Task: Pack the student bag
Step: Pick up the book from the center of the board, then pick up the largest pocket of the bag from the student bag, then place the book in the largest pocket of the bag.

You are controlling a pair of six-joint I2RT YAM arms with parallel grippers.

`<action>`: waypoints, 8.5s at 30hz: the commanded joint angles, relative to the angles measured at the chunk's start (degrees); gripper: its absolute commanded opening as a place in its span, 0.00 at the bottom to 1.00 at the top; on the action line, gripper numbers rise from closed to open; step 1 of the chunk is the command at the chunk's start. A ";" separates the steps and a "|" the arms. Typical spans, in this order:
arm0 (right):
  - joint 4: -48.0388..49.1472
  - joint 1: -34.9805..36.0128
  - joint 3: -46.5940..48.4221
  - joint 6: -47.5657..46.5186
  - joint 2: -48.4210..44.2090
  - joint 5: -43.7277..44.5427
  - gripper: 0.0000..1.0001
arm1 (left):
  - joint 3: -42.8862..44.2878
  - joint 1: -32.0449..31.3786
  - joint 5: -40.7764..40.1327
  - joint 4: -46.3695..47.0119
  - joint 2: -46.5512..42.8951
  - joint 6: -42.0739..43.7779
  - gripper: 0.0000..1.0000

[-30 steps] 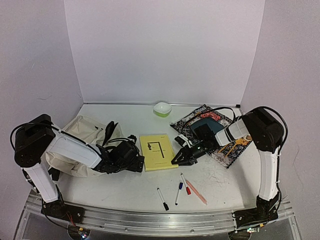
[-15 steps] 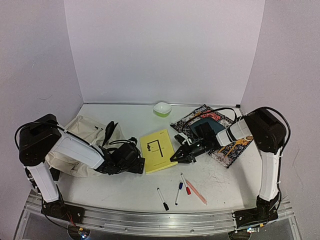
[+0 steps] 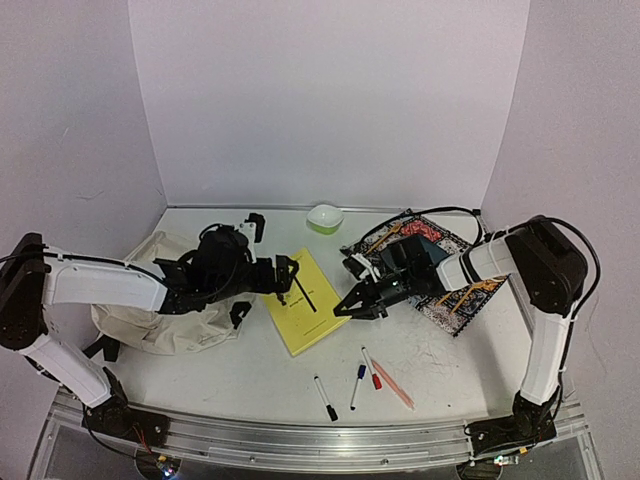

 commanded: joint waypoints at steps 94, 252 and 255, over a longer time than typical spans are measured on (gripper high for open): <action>78.86 4.82 -15.69 42.62 -8.04 24.88 0.00 | -18.37 10.67 10.46 24.12 -16.25 -20.89 0.81; -10.56 11.92 32.08 10.29 10.04 32.52 0.57 | 29.02 5.55 17.55 -25.77 -1.05 10.19 0.00; -14.25 11.90 31.89 6.82 7.98 35.14 0.65 | 28.90 5.55 16.72 -25.76 -0.97 10.25 0.00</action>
